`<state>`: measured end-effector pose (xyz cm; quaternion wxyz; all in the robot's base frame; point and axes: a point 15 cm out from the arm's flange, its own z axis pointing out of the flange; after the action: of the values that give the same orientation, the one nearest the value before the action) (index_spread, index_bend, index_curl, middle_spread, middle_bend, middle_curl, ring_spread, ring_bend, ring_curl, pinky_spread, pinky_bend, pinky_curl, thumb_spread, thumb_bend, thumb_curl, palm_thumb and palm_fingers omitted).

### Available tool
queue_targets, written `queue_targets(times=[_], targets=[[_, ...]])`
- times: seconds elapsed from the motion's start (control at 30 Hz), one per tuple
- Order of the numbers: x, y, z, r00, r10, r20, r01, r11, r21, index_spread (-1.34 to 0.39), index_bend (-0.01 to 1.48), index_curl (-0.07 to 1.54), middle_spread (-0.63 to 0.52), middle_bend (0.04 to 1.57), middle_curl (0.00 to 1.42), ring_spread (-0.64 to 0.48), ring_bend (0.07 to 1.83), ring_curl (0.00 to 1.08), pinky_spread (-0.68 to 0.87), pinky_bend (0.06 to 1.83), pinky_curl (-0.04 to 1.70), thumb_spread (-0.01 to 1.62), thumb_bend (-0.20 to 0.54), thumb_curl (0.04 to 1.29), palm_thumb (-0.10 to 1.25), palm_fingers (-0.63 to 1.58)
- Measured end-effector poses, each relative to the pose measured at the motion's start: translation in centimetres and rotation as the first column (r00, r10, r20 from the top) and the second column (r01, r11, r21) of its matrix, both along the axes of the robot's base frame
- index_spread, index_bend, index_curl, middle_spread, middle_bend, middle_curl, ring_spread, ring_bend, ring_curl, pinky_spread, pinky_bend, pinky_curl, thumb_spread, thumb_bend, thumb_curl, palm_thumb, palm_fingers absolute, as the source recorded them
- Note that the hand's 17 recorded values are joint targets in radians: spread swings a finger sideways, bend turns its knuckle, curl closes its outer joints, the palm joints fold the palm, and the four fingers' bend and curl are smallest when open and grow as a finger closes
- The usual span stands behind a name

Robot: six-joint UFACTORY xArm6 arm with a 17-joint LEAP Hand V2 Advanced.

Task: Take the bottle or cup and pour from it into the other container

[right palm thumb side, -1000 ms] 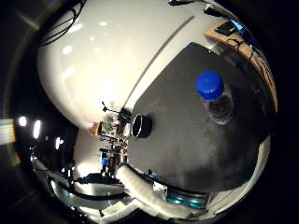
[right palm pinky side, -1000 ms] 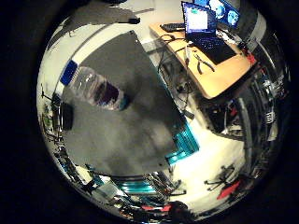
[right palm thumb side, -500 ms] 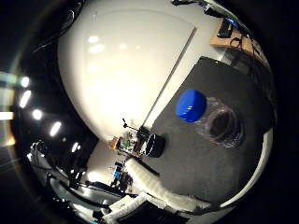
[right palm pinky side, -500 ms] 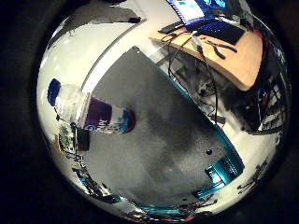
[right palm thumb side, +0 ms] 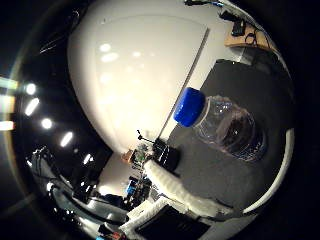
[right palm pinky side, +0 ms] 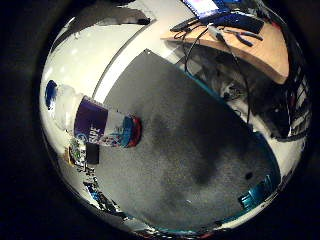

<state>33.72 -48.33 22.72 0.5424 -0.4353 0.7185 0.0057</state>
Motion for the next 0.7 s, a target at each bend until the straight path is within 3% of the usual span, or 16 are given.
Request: queue_targets(times=[0.47, 0.7], targets=[[3.2, 3.4, -2.4, 0.995, 0.104, -0.007, -0.103, 0.994, 0.039, -0.21, 0.17, 0.29, 0.0, 0.45, 0.34, 0.04, 0.81, 0.19, 0.4, 1.18, -0.01, 1.03, -0.025, 0.3, 0.41, 0.19], [4.2, 5.1, -1.9, 0.989, 0.149, -0.003, -0.148, 0.987, 0.061, -0.2, 0.22, 0.34, 0.0, 0.47, 0.34, 0.05, 0.81, 0.17, 0.4, 1.12, -0.02, 1.03, -0.014, 0.31, 0.49, 0.38]])
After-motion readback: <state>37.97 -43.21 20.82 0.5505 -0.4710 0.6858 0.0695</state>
